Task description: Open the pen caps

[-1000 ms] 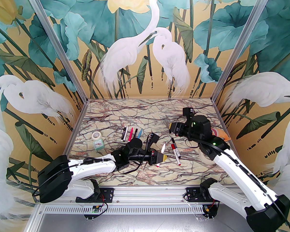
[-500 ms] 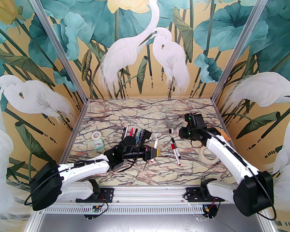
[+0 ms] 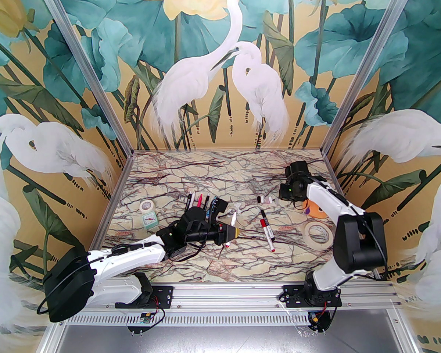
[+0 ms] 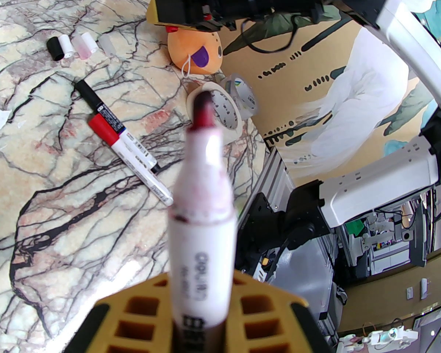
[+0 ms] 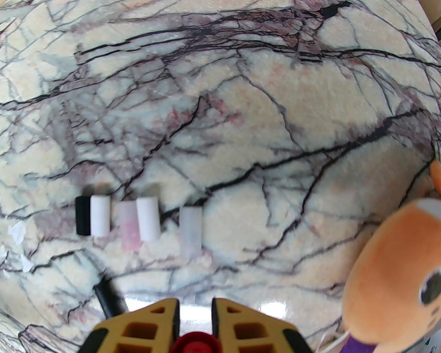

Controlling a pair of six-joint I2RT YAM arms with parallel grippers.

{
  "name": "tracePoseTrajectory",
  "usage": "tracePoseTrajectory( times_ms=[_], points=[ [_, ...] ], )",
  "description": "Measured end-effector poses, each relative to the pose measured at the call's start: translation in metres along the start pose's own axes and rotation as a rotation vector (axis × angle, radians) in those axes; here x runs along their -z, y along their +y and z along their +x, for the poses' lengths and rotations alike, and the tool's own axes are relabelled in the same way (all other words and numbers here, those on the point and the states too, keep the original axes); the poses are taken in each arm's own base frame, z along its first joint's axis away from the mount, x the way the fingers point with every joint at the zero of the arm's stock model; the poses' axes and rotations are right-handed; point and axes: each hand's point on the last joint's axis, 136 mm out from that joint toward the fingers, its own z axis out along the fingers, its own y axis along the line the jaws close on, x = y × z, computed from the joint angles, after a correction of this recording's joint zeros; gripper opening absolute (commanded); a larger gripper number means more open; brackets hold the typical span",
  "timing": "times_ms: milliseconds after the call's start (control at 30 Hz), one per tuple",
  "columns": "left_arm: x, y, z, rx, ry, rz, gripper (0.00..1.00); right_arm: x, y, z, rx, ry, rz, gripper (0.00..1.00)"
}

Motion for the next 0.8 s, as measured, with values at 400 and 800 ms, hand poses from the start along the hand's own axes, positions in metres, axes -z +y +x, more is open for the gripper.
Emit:
tracePoseTrajectory(
  times_ms=[400,800],
  points=[
    [-0.001,0.009,0.006,0.013,0.012,-0.018,0.07,-0.045,-0.015,0.013,0.031,0.116,0.063,0.14],
    [0.0,0.01,0.005,0.016,0.009,-0.02,0.07,-0.06,-0.015,0.009,0.039,0.133,0.064,0.14]
  ],
)
